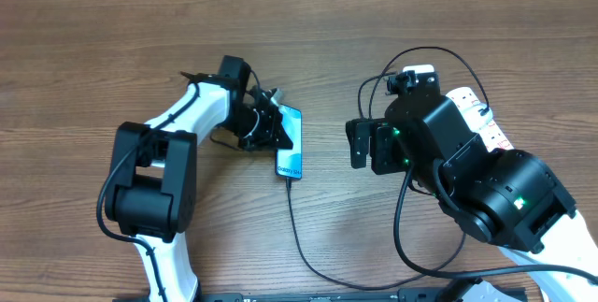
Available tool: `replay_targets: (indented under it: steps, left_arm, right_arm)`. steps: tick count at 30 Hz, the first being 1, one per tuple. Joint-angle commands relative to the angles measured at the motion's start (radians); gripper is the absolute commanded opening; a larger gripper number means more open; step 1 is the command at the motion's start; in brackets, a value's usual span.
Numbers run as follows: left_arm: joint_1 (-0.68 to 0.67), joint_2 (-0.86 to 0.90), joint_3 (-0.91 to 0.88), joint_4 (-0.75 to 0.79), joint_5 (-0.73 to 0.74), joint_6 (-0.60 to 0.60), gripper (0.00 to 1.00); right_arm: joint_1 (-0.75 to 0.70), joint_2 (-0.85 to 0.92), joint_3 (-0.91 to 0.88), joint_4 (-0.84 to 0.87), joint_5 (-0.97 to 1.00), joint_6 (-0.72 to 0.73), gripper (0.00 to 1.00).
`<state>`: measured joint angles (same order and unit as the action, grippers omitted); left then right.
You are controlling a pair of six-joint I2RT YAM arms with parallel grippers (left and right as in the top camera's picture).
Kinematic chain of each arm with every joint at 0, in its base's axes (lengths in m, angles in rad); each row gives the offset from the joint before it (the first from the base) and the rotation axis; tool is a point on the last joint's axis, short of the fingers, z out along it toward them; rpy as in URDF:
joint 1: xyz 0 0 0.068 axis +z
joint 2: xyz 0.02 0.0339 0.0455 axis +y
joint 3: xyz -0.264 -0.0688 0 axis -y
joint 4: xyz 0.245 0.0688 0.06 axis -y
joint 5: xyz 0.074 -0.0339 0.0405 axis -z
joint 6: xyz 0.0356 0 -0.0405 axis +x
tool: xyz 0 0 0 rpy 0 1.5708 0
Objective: Plug charger to phone and switch on socket
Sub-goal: 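Lower the phone flat onto the table with the left gripper and release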
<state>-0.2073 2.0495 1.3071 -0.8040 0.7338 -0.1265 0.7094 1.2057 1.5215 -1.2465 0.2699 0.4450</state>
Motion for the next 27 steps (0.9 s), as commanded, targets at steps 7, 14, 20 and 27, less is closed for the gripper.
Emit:
replay_targets:
  steps: [7, 14, 20, 27]
  left_arm:
    - [0.059, 0.004, -0.053, 0.077, 0.176, 0.154, 0.07]
    - [0.061, 0.005, -0.130, 0.137, 0.204, 0.169, 0.14]
    - [0.093, 0.006, -0.172, 0.139, 0.207, 0.188, 0.15]
    - [0.110, 0.006, -0.207, 0.154, 0.206, 0.191, 0.34]
  right_arm:
    - [0.002, -0.002, 0.016, 0.002, 0.016, 0.002, 1.00]
    - [0.002, -0.002, 0.016, 0.002, 0.018, 0.002, 1.00]
    - [0.002, 0.001, 0.016, 0.003, 0.018, 0.003, 1.00]
    - [0.002, 0.011, 0.016, 0.019, 0.018, 0.003, 1.00]
